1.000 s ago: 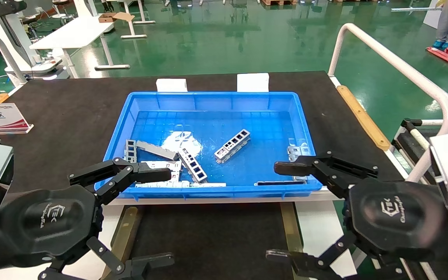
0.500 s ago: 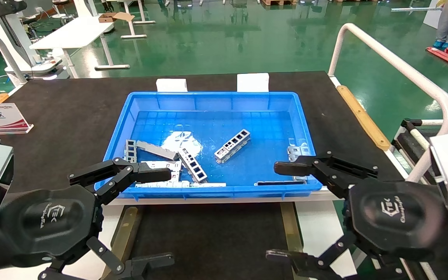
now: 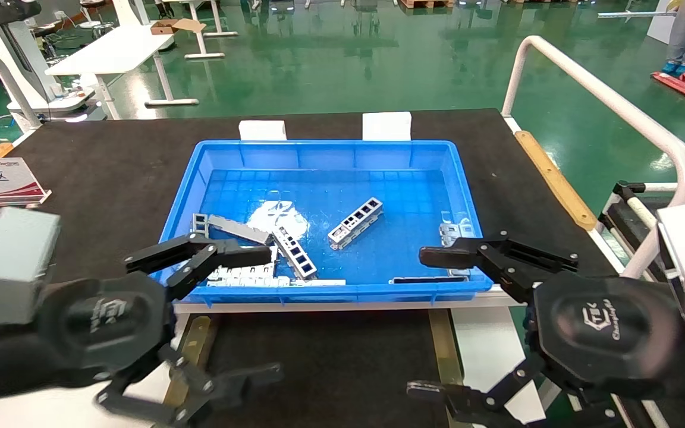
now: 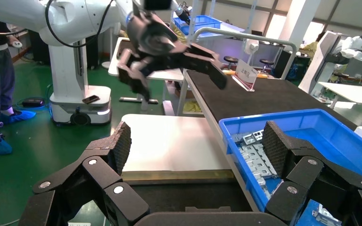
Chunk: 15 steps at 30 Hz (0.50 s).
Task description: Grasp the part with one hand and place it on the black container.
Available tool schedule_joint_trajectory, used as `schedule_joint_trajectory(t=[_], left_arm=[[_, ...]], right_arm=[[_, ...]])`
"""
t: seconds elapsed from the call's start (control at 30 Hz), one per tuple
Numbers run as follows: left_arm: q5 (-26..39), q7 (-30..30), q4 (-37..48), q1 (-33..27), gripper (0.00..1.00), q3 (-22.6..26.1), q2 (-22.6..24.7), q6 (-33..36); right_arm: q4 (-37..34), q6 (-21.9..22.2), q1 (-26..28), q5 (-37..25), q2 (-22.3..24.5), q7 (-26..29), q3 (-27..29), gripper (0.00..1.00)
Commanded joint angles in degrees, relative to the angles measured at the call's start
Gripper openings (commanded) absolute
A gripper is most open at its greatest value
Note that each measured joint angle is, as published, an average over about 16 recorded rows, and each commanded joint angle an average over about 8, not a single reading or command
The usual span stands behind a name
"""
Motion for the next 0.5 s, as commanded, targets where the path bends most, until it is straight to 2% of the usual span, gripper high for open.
schedule_joint_trajectory(t=[0.03,0.5], left_arm=[[0.85,0.25,0.15,-0.18,1.0,0.32,0.69,-0.82],[11.95,4.27,9.67,-5.59,1.0,5.35,11.4,-9.4]], right_arm=[[0.0,0.0,0.0,0.0,0.0,0.0,0.0,1.0],[-0.01,0.0,0.01,0.01,0.0,-0.01,-0.02,1.0]])
